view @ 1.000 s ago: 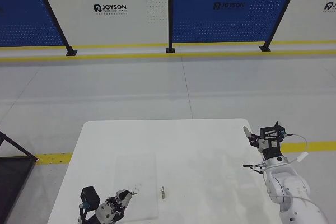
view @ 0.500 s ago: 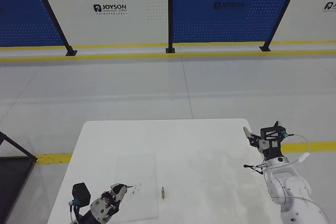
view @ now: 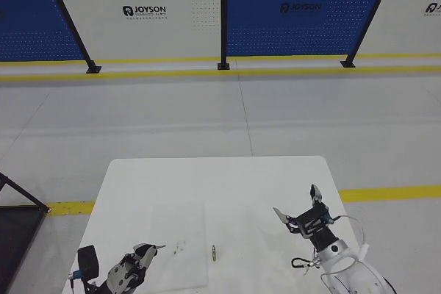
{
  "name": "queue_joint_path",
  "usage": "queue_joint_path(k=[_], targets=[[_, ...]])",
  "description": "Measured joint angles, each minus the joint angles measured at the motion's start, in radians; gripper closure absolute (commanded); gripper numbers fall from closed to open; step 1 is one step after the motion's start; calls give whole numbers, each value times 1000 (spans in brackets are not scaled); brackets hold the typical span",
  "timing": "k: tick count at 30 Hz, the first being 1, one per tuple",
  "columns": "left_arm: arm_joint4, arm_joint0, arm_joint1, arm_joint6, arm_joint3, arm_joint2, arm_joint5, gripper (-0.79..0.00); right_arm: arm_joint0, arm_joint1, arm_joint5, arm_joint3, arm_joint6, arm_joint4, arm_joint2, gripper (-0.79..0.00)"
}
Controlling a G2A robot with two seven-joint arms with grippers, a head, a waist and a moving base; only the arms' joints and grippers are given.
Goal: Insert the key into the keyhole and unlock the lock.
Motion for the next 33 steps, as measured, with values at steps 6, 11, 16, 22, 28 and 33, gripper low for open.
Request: queue_joint_path(k=[6, 11, 16, 22, 28, 33], targets=[[-3, -14, 0, 36, 22, -1, -26, 0, -62, 3, -40, -37, -5, -103, -71, -785], [-13, -32, -1, 64, 42, -2, -54, 0, -53, 3, -90, -26, 38, -154, -148, -785], [-14, -34, -1, 84, 53, -15, -72, 0, -5, 0, -179, 10, 112, -167, -241, -785], [-23, -38, -1, 84, 64, -18, -75, 0, 75, -13, -244, 66, 213, -177, -378, -785], [-22, -38, -1, 84, 64, -18, -75, 0, 164, -40, -191, 156, 349, -128, -502, -785], [-22, -38, -1, 84, 64, -18, -75, 0, 256, -75, -50, 255, 469, -59, -582, -785]])
